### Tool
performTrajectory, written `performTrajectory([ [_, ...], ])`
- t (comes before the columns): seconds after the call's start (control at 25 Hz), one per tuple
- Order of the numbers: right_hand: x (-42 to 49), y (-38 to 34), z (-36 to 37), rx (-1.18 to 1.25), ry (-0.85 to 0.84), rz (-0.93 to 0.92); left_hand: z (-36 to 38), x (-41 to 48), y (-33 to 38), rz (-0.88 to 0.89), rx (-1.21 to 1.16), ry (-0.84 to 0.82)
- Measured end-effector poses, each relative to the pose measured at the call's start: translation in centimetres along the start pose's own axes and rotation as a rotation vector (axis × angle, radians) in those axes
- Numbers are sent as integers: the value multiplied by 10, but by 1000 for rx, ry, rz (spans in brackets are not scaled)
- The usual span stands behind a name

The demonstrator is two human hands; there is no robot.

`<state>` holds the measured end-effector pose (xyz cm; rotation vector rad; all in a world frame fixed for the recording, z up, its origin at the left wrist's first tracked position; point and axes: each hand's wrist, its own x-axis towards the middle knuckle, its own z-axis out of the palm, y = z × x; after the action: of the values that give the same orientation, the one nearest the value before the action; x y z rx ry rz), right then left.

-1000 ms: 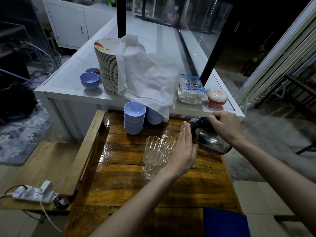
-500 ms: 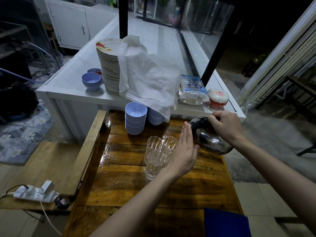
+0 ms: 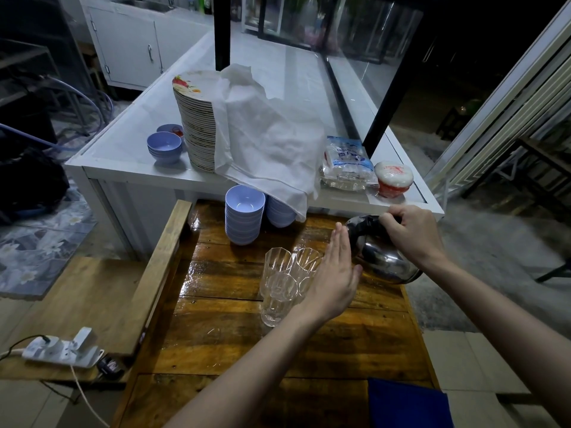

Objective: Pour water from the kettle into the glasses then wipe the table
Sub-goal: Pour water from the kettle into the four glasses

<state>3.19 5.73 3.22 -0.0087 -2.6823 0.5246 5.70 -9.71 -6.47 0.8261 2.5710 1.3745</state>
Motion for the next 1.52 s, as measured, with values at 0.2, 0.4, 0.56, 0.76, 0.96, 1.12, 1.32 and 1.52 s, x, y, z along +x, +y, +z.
performTrajectory([
  [0.2,-12,6,0,62,-5,107,1,1,0,6,30,-49],
  [0.4,-16,11,0,76,-7,136,2,-1,3,17,8,-68],
  [0.56,-23,16,1,159,36,255,-2,2,6,53,63,-63],
  [0.76,-39,19,10,354,123,473,-16,10,10,99,132,-80],
  [0.96,-39,9,20,463,155,520,-38,7,10,113,174,-76],
  [1.12,-28,-11,22,403,115,409,-45,-5,1,89,134,5],
  [1.32,-13,-36,24,268,16,183,-37,-24,-13,8,55,115],
  [1.52,3,-46,34,181,-34,46,-36,-33,-14,-71,-26,209],
])
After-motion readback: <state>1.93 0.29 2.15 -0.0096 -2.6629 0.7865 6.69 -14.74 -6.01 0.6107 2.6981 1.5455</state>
